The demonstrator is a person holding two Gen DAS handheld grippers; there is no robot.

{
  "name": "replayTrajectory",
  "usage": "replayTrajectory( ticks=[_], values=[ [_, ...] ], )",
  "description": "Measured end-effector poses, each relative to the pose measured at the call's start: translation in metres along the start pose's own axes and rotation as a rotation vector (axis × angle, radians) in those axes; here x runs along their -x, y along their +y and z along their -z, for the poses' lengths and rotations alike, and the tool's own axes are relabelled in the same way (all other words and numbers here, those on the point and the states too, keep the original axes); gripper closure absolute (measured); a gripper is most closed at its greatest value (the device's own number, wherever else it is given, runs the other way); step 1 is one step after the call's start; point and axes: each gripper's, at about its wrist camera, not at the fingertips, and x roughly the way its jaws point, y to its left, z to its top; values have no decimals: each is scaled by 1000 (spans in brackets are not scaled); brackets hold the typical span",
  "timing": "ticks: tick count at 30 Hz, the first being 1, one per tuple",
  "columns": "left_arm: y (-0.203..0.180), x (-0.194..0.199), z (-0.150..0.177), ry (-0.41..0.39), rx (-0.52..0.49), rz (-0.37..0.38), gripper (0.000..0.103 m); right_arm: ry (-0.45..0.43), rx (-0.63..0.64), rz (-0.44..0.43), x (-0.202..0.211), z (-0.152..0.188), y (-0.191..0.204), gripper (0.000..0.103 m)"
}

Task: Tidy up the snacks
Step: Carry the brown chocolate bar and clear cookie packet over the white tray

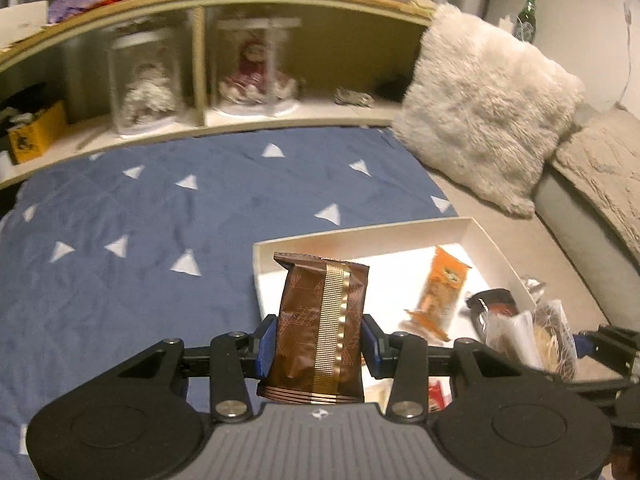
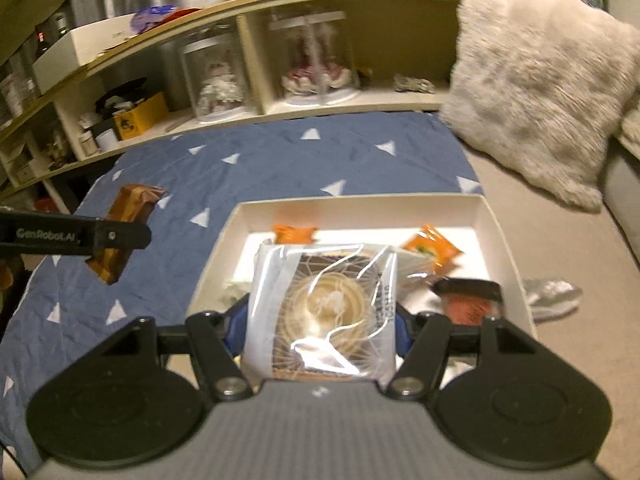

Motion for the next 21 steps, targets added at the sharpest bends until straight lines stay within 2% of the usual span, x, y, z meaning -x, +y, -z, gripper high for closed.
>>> replayTrajectory(
  ticks=[7,11,16,18,21],
  values=[
    [-24,-39,-7,19,-13,61,58,69,29,36,-7,15,-24,33],
    [-35,-70,-13,32,-11,101,58,91,65,86,-13,20,-37,33],
    [-43,-106,-19,56,4,142,58,114,66,100,-16,23,-53,33],
    [-45,-120,-18,73,6,156,58,137,55,74,-17,25,-59,33],
    [-45,-138,-18,94,5,162,58,171,12,-22,-24,23,-64,33]
  ],
)
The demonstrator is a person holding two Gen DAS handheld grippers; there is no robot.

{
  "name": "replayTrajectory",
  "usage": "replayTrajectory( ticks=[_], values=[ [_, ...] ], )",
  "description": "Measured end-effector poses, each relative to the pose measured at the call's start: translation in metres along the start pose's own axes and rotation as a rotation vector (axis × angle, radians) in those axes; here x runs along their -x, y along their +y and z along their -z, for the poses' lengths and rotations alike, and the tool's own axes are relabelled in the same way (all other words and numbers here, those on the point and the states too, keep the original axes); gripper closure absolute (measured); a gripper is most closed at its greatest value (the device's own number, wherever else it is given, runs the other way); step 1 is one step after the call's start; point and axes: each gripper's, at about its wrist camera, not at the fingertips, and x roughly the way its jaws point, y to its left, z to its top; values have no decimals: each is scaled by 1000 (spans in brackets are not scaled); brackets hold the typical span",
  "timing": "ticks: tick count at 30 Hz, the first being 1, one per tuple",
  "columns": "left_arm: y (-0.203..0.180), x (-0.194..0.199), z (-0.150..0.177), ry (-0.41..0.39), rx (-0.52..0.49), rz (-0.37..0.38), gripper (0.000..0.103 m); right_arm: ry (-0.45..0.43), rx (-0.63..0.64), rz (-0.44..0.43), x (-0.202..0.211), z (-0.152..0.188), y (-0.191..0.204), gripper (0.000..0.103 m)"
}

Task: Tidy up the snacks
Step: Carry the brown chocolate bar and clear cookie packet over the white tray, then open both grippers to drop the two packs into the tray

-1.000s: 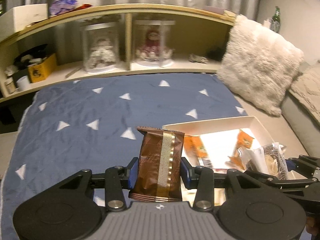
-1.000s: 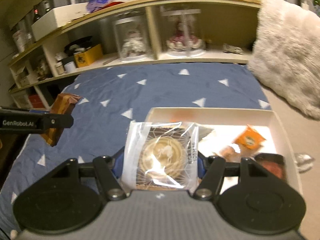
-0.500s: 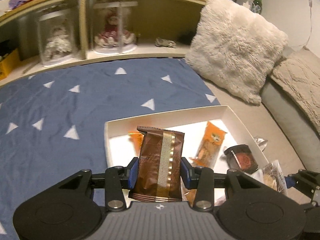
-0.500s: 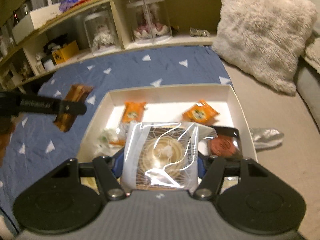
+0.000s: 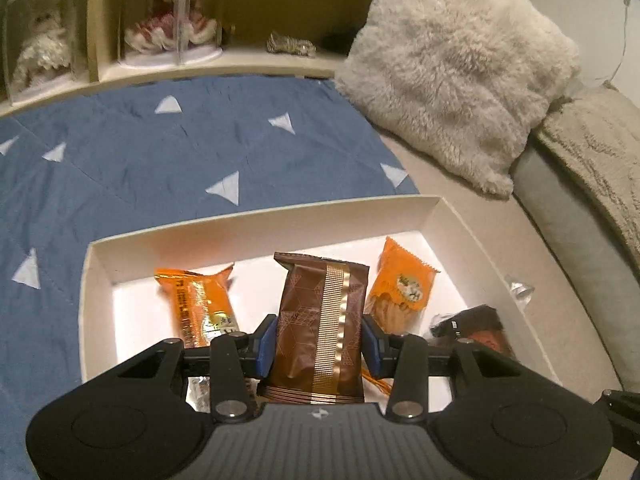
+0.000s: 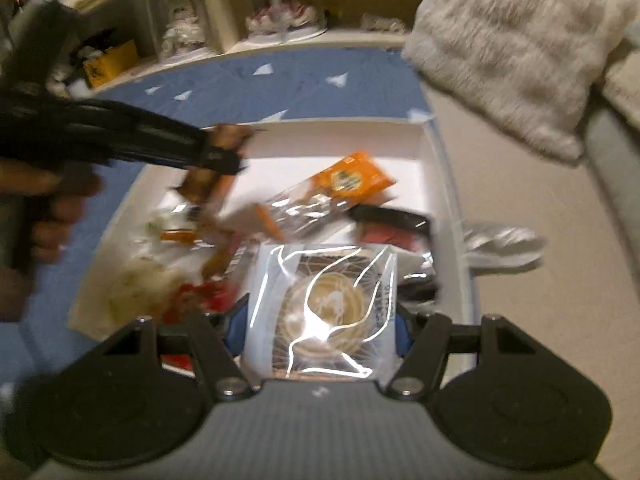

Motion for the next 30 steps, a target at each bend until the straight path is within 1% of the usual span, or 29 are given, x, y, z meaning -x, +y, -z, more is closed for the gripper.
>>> replayTrajectory(
  ticks=[3,5,9,11,14,17,20,24,27,30],
  values=[
    [6,-13,-2,17,-5,-10,58,29,8,-21,-11,-5,5,33],
    [12,-20,-4,23,-11,-23,58,64,27,-13,-22,-8,8,33],
    [24,-31,-7,26,-5,-37,59,144,128,8,-48,-19,23,33],
    [29,-34,-7,30,-3,-45,59,163,155,-4,-56,-24,28,33],
    [37,-35,-8,21,5,-38,59,171,159,-10,-67,-37,30,33],
    [41,-36,-10,19,14,-33,58,175,143,14,-84,-51,24,33],
    [42,-37,-13,23,27,-25,59,149,120,23,-93,-59,16,33],
    [37,-39,-16,17,25,-6,60,97,62,30,-99,-73,12,33],
    [28,-39,-21,1,4,14,60,87,17,22,-103,-78,8,33],
    [19,-38,-26,-3,-10,14,58,88,24,-4,-104,-77,8,32]
  ],
)
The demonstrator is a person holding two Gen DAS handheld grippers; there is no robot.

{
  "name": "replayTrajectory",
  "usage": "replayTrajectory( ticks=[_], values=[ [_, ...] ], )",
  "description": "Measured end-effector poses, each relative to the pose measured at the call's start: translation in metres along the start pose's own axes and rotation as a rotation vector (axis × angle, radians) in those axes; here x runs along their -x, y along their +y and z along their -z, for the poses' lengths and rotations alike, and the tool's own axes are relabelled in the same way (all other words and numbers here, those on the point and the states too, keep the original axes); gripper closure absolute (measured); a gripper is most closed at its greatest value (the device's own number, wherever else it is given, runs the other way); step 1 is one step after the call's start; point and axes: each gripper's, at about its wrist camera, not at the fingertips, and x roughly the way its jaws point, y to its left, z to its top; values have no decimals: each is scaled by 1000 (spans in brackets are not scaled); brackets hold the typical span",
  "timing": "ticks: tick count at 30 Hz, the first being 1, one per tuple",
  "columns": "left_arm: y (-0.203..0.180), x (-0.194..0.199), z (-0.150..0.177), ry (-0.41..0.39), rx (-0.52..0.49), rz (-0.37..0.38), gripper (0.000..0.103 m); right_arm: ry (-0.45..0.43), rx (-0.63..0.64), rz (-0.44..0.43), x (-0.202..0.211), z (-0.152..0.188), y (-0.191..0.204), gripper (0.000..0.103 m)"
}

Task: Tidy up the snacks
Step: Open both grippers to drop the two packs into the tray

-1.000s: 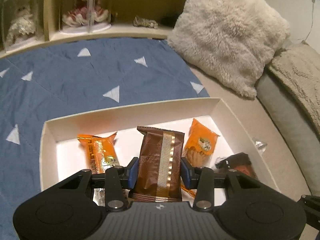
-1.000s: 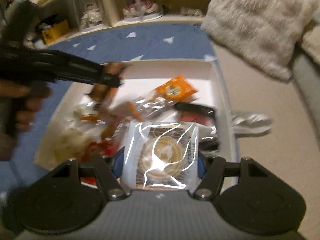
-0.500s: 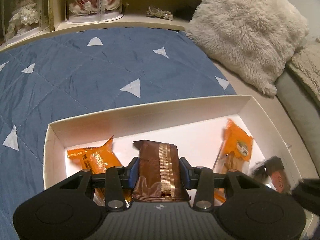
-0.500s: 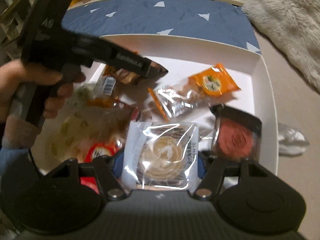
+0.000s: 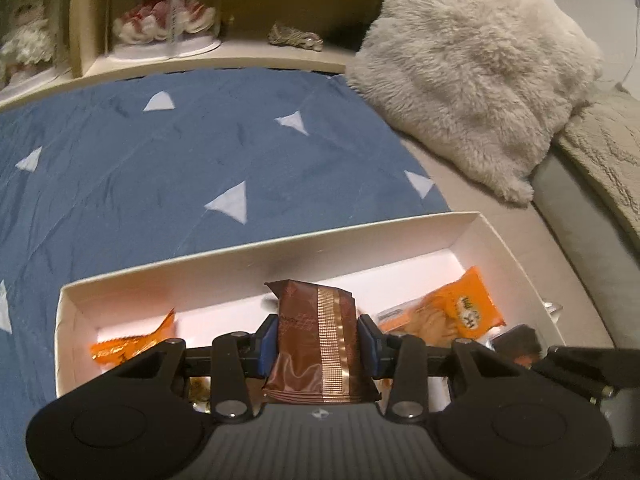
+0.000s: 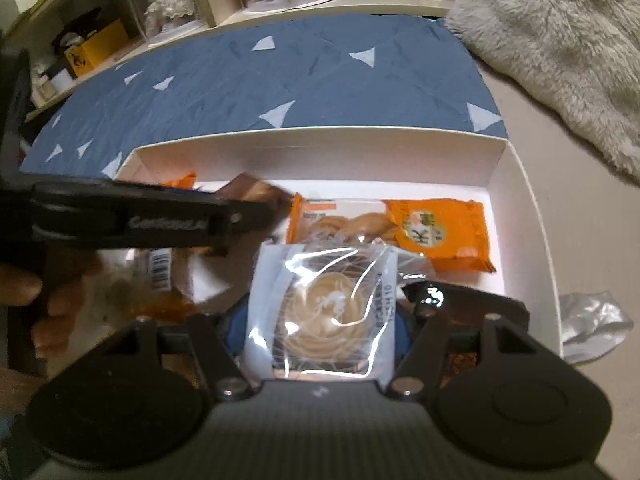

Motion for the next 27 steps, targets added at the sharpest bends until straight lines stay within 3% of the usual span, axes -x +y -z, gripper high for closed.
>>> replayTrajectory(
  ticks=[2,6,20,24,27],
  values=[
    [-2,1,-1,8,5,-8,57,1,14,-11,1,2,1,31],
    [-3,6,0,19,-10,-35,46,-11,20,-15,7,5,1,17],
    [-12,48,3,8,-46,-94,15,-24,-15,-22,43,17,6,17],
    [-17,67,7,-21,-63,-144,6,-39,-30,-11,51,22,9,17],
    [-17,84,11,-35,-70,-149,3,-55,-63,17,61,28,10,9]
  ],
)
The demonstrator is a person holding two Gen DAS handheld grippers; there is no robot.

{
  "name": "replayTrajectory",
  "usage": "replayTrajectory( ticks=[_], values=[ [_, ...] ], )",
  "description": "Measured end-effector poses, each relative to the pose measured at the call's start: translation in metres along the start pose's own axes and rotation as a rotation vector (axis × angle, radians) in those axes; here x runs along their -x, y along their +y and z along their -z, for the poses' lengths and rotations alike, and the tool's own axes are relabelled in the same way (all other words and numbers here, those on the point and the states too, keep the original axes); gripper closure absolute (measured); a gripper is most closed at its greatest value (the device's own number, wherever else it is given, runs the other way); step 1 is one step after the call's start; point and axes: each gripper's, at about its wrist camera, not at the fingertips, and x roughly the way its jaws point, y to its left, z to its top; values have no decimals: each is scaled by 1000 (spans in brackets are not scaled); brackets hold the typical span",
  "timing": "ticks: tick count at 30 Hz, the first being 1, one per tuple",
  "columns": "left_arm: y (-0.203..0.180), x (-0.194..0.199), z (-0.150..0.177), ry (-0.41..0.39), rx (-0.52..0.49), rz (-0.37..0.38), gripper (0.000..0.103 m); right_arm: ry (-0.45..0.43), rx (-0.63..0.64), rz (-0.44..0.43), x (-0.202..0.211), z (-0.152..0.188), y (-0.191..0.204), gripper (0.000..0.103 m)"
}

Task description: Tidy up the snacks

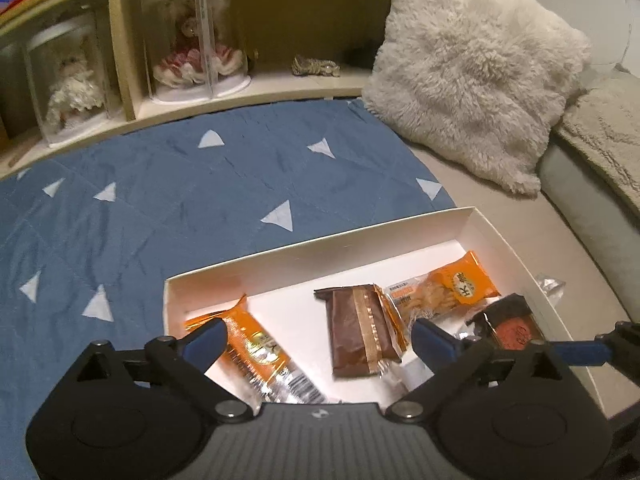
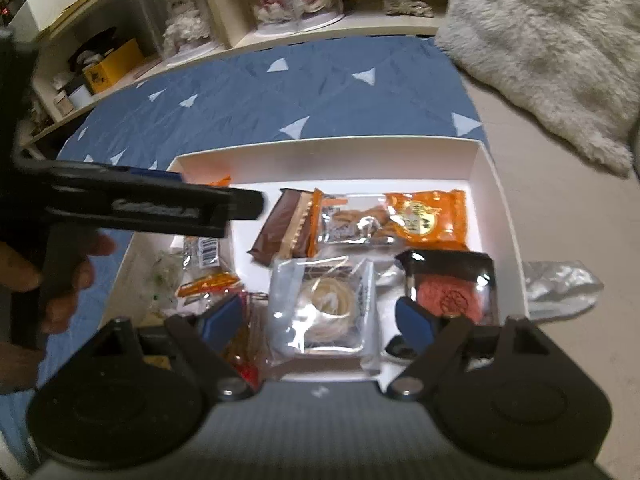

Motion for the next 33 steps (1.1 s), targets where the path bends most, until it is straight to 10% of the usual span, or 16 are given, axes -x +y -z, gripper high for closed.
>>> replayTrajectory(
  ticks=[33],
  values=[
    [43,199,108,-134,68,-123,0,-234,-15,161,132,70,74,1]
  ],
)
